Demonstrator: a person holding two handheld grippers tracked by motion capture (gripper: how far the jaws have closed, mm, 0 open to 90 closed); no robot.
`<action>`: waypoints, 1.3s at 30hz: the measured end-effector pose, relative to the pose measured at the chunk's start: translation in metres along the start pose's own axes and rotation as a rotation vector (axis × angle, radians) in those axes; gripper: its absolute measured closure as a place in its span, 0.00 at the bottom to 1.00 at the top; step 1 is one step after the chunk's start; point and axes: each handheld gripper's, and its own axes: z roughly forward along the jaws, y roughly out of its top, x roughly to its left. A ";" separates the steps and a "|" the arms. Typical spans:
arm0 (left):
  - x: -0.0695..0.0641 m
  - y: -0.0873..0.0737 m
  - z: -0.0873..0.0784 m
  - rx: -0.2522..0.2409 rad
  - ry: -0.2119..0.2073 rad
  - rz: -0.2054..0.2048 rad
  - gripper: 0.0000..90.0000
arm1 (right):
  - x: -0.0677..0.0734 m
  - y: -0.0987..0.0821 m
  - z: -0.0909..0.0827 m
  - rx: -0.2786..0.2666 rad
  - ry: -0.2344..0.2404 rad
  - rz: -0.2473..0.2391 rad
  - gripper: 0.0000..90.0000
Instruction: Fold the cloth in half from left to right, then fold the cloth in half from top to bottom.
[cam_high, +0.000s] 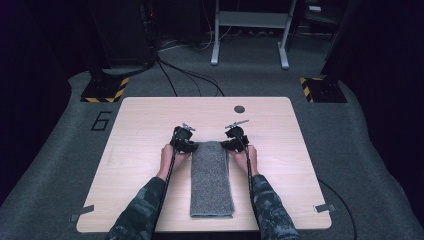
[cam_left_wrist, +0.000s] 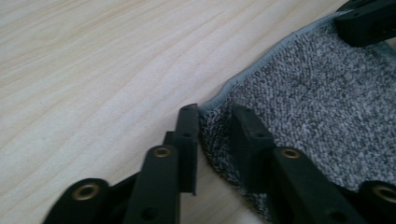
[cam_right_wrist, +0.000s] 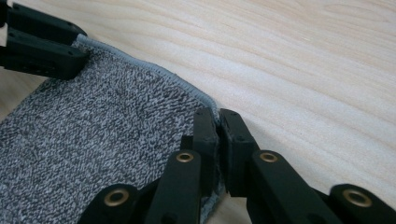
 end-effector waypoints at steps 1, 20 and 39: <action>0.000 0.000 0.000 0.001 -0.013 -0.006 0.88 | -0.001 0.000 0.000 -0.003 0.003 0.000 0.97; 0.003 0.008 -0.019 -0.136 -0.030 -0.004 0.96 | 0.002 0.014 -0.028 -0.120 -0.035 -0.070 0.98; 0.011 0.040 -0.038 -0.229 0.023 0.013 0.96 | 0.002 0.046 -0.051 -0.199 -0.067 -0.093 0.98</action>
